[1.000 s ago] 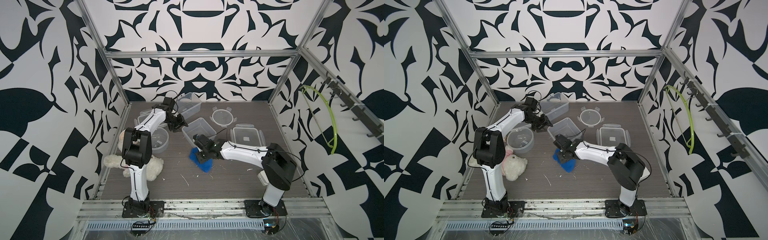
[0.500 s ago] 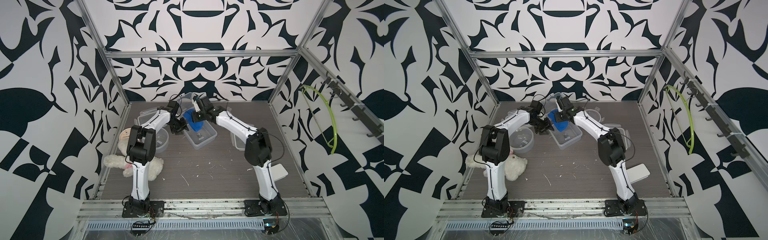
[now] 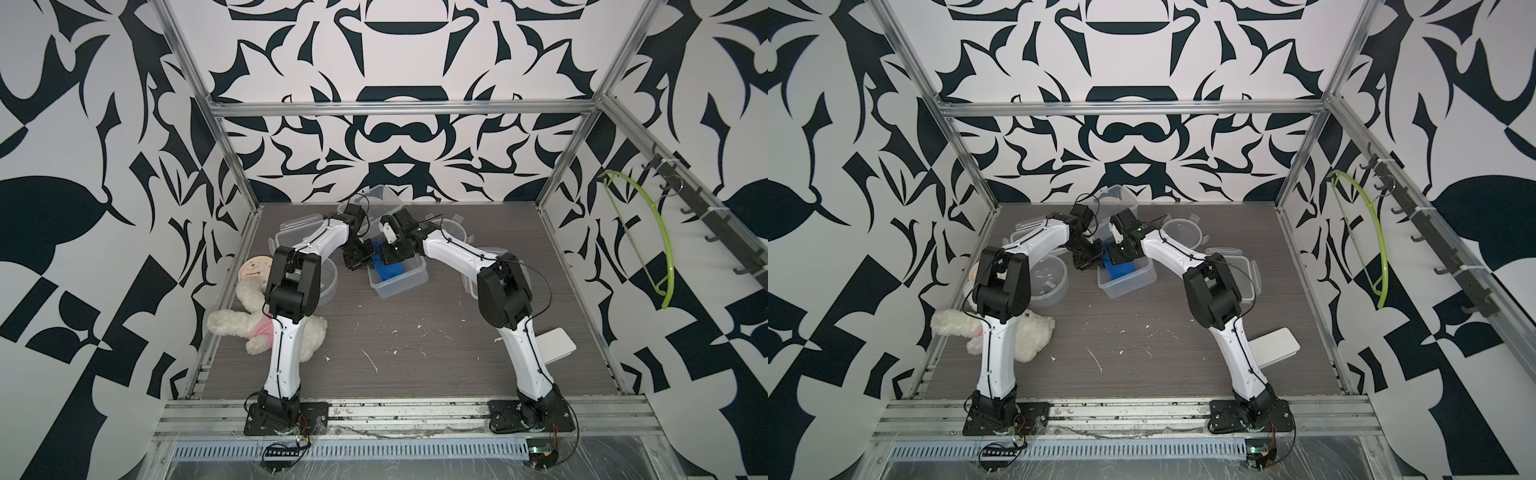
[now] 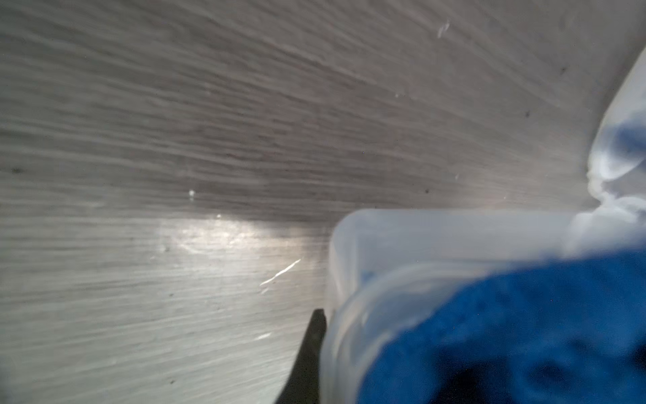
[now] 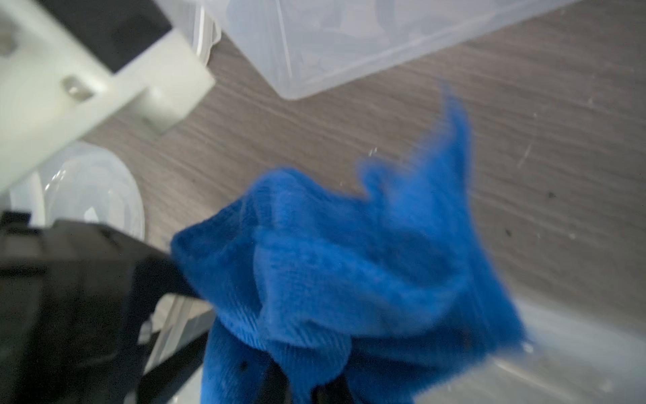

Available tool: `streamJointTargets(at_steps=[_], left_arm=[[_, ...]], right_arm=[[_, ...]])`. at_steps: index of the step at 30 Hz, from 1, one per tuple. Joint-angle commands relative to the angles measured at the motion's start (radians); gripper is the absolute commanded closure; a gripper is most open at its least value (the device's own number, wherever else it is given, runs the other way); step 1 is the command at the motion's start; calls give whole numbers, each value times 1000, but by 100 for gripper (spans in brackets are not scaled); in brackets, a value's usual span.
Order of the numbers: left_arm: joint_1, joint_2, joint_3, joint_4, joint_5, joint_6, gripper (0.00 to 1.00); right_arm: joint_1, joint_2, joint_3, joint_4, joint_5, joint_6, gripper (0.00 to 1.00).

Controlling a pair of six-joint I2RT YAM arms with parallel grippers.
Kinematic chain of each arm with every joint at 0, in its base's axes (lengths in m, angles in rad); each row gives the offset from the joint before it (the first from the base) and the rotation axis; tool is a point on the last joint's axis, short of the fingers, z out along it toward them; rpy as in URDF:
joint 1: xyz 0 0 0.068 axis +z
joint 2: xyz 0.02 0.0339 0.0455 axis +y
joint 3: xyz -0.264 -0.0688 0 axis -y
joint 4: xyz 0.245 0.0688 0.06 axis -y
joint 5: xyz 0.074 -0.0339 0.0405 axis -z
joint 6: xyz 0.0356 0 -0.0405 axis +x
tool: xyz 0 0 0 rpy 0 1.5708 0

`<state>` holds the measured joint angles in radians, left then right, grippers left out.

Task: Wipe the insides of the lunch boxes
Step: Wipe the dirt inside the lunch box.

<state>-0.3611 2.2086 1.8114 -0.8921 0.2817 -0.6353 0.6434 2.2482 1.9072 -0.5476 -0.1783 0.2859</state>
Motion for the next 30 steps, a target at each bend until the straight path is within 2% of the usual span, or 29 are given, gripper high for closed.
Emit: streamJointTargets(at_steps=[1,5,12,16,20,25,30], left_arm=[[-12,-3,64,-34,-52,21,95],[-36,-10,87,-63,-118,45,98],[-112,-6,152,-135,-242,104,97],[-150,14,181,-186,-253,127,100],[-156,9,131,-198,-245,132,100],[-157,-18,60,-191,-245,135,100],[-156,-17,51,-207,-247,147,100]], right_arm=[[9,-88,-52,8,-32,2,100],[19,-96,-58,-3,-81,-7,100],[76,41,121,-53,-66,-10,100],[65,43,132,10,51,34,100],[3,-13,89,38,226,62,100],[-123,-51,44,-1,324,71,100],[-206,-103,-65,-7,429,57,100]])
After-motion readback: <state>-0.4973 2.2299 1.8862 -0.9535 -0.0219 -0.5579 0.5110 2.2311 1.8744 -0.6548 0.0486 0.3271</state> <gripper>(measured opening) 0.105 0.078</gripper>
